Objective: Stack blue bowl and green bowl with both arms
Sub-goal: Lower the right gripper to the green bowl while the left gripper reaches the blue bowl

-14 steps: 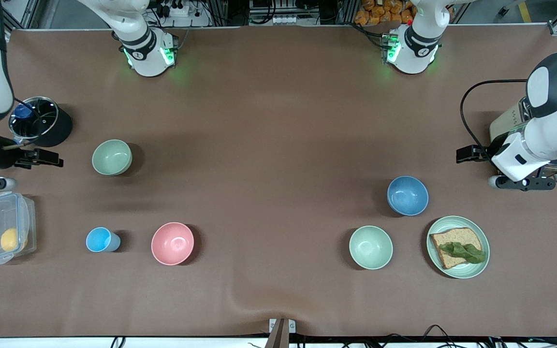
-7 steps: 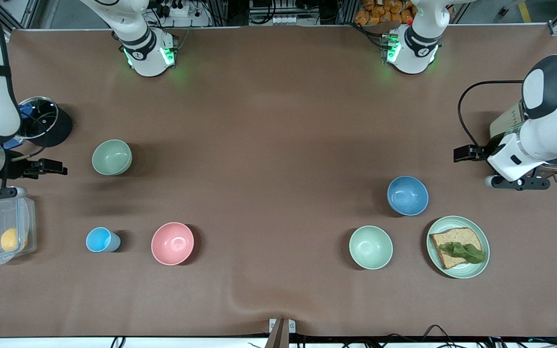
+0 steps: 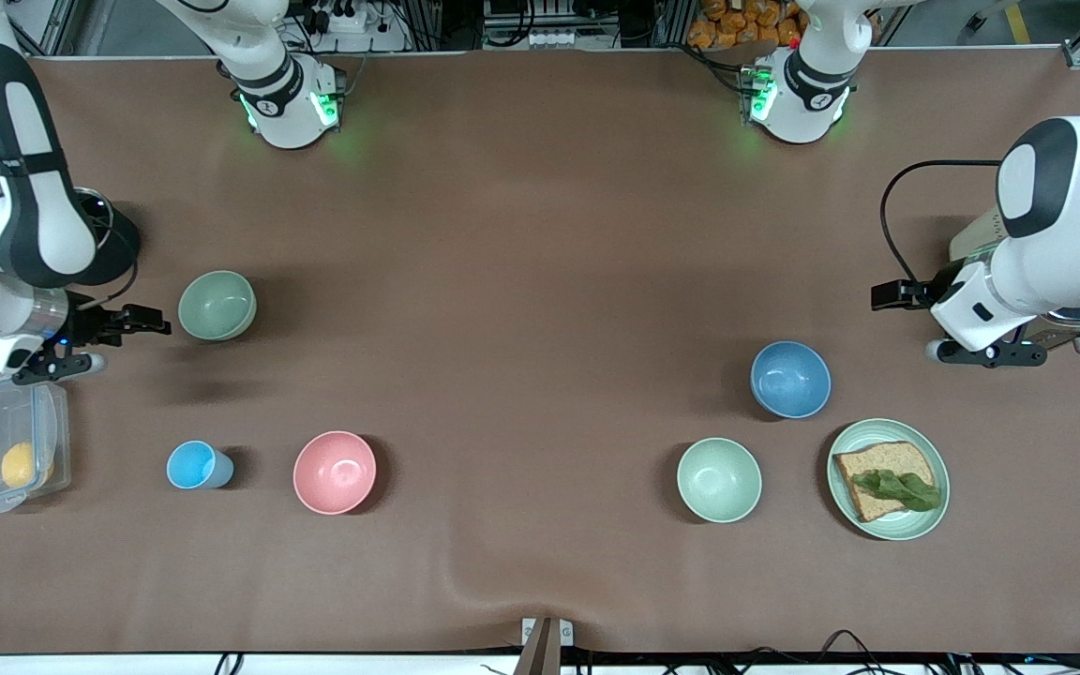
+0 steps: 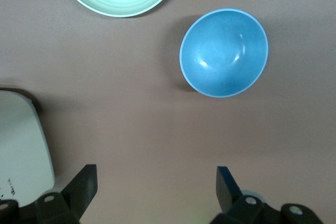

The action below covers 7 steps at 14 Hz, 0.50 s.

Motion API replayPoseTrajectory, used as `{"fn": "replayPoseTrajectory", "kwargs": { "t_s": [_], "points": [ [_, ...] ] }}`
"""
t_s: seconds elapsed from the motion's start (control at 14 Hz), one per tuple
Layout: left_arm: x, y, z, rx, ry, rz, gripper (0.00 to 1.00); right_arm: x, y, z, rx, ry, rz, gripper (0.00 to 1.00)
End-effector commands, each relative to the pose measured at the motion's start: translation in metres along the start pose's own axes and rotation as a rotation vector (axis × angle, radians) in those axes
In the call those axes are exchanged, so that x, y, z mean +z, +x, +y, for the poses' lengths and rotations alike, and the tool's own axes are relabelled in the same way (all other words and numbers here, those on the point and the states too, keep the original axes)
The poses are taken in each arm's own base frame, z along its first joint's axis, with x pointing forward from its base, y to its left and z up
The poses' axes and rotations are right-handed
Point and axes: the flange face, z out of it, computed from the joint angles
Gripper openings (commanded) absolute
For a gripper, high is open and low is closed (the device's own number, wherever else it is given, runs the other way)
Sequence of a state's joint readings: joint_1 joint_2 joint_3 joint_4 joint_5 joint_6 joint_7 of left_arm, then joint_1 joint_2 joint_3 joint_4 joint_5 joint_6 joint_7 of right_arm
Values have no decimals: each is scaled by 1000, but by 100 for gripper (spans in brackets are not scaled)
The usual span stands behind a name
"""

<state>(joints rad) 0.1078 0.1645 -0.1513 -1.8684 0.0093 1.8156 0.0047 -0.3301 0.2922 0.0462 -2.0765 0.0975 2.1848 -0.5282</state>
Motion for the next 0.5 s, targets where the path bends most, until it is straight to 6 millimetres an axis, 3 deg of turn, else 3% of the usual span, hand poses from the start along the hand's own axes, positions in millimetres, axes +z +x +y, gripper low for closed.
{"fn": "replayPoseTrajectory", "kwargs": {
  "t_s": [0.0, 0.29, 0.43],
  "points": [
    [32, 7, -1, -5, 14, 20, 100, 18, -19, 0, -21, 10, 20, 97],
    [60, 20, -5, -10, 4, 27, 100, 42, -32, -1, -54, 15, 27, 91],
    [80, 28, -6, -9, -3, 11, 100, 47, -35, -4, -73, 27, 30, 77]
  ]
}}
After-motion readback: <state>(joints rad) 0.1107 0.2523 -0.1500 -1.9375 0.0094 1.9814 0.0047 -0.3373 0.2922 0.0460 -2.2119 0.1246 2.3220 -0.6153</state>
